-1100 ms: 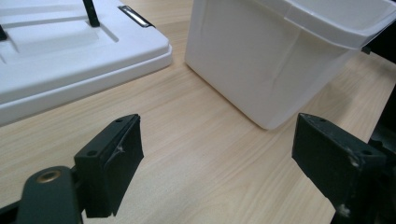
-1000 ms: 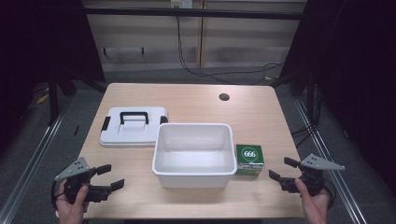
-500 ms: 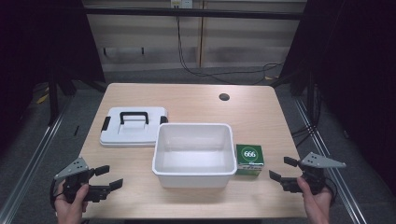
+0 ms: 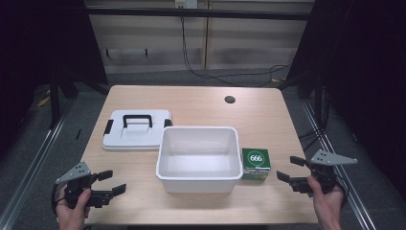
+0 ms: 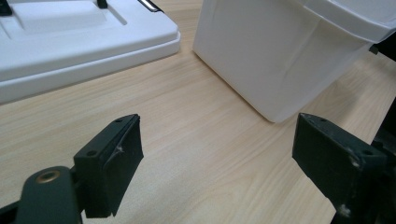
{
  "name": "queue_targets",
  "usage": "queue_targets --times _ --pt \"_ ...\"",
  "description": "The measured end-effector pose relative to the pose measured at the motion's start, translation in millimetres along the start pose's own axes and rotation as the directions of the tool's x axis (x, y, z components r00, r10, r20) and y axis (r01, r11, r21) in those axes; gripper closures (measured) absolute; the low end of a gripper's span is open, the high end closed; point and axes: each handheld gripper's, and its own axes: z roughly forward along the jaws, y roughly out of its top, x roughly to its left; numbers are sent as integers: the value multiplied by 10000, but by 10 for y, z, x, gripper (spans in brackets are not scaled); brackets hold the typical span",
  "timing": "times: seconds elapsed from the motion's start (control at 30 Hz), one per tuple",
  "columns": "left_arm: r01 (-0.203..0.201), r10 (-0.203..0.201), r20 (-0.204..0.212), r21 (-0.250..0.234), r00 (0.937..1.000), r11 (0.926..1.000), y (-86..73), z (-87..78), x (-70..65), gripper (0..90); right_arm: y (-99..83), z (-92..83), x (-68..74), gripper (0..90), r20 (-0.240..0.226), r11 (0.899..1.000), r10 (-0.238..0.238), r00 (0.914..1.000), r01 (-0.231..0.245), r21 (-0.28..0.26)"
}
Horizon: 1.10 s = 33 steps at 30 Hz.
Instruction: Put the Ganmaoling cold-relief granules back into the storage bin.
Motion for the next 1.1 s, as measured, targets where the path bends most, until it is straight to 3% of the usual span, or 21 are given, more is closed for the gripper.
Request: queue_targets --times 0.13,0.33,0.6,0.8,1.1 --pt "-13 13 -3 13 10000 10000 -1 1 0 161 74 7 13 174 -35 9976 -204 9998 206 661" --pt "106 -106 -45 20 9999 9999 -7 -2 9 161 241 31 46 135 -603 9965 -439 9972 480 681" --pt "105 -105 5 18 9999 9999 -8 -3 10 161 453 147 126 136 -617 9809 -1072 9923 1157 1564" --pt "105 -105 -9 58 9999 9999 -7 0 11 162 560 197 131 136 -781 9783 -1345 9878 1449 1482" --pt "119 -119 9 57 9999 9999 -7 0 12 162 748 296 126 136 -1021 9682 -1564 9824 1729 1806"
